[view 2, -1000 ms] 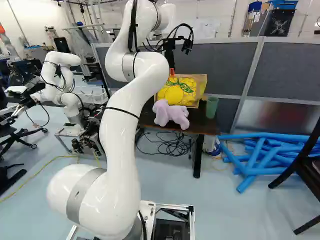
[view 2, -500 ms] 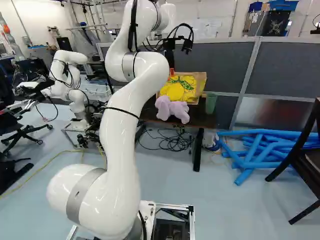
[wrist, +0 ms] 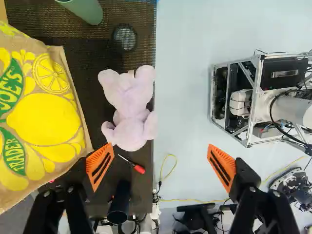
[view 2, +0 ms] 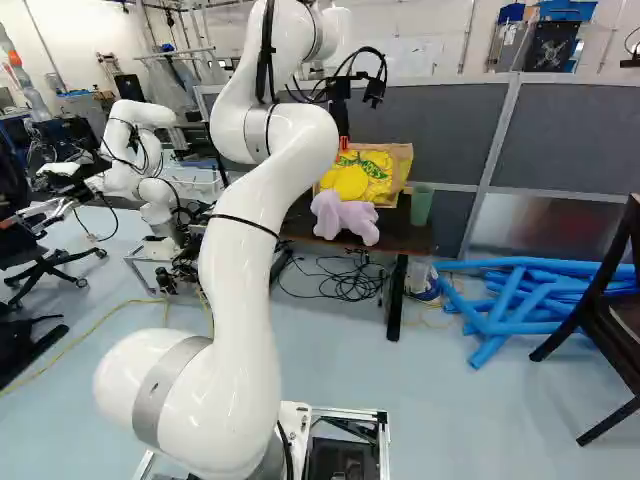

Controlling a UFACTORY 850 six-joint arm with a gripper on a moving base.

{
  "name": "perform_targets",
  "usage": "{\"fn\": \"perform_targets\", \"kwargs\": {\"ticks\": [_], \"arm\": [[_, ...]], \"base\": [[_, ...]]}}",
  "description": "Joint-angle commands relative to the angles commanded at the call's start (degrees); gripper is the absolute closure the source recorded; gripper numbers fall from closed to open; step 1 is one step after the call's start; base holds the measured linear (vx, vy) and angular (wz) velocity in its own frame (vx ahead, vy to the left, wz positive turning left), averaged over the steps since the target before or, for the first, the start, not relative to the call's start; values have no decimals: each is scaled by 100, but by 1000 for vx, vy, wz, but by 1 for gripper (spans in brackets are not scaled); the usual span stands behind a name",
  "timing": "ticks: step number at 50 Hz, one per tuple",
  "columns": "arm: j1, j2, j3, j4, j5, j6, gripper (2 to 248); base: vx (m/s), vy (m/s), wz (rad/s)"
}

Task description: Pick up the bag on the ground and place it on the table

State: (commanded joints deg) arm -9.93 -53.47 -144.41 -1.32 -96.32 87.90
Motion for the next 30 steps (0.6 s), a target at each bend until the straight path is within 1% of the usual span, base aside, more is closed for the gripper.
{"fn": "perform_targets", "kwargs": {"ticks": [16,30], "arm": [[1,7,14,0,15,-9,3],[9,66,132,1,139,-83,3]], "base": [[0,0,0],[0,0,0]]}}
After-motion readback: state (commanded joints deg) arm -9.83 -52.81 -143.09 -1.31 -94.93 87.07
